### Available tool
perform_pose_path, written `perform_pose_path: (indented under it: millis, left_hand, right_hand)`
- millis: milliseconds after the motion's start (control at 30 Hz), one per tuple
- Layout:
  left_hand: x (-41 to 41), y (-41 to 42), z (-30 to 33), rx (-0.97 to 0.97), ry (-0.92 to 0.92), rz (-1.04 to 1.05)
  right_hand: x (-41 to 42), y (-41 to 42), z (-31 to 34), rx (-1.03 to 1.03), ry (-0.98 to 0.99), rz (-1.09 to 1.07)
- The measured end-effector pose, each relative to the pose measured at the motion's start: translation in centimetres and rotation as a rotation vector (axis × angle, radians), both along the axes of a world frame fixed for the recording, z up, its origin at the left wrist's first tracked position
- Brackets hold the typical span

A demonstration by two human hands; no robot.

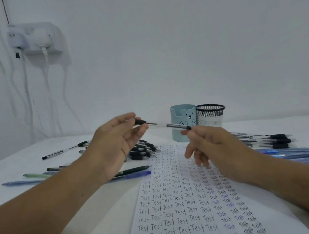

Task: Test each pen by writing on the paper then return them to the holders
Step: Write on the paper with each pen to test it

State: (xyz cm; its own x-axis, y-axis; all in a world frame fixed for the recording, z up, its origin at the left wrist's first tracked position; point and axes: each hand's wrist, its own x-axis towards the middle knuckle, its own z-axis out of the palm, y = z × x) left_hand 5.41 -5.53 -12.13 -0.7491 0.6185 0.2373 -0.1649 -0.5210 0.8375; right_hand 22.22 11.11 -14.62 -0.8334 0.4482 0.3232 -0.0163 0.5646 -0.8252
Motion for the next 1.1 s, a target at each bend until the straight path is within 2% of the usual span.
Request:
perform_pose_path:
  millis: [67,167,233,300,400,567,667,767,833,967,1100]
  left_hand:
    - [0.4,0.1,-0.7,-0.074,0.033,-0.009]
    - [0.9,0.0,-1.7,-0.313,0.308,0.042]
    - [1.5,0.1,-2.3,-0.424,0.469,0.063]
    - [2.2,0.3,-2.7,-0.485,0.626,0.087]
    - [3.1,0.7,-3.1,-0.516,0.799,0.133]
    - [3.7,0.7,-3.1,-0.483,0.838,0.172]
    - [4.1,0.9,-3.0,-0.454,0.868,0.154]
    - [4.9,1.2,-2.8,-0.425,0.911,0.1]
    - [4.9,1.3,-3.0,-0.483,0.996,0.077]
    - [3.8,1.0,-3.2,-0.752,1.297,0.052]
    - [2.9,0.9,-3.4,-0.815,1.463,-0.059]
  right_hand:
    - [-0.5,0.0,0.2,-0.341,0.14,0.01]
    - [-0.3,0.1,1.2,-0.689,0.26,0.056]
    - [0.2,0.2,1.8,-0.851,0.254,0.144]
    - [0.6,0.2,2.2,-0.922,0.192,0.242]
    - [1.0,0.2,2.3,-0.931,0.161,0.336]
    - [1.3,0.4,2.6,-0.834,0.186,0.381]
    - [1.3,0.1,2.3,-0.662,0.169,0.365]
    - [1.1,-0.1,1.9,-0.369,0.109,0.271]
    - [1.3,0.2,1.9,-0.261,0.117,0.179]
    - [2.7,2.7,1.6,-0.353,0.142,0.019]
    - [4.3,3.8,0.2,-0.41,-0.008,0.11]
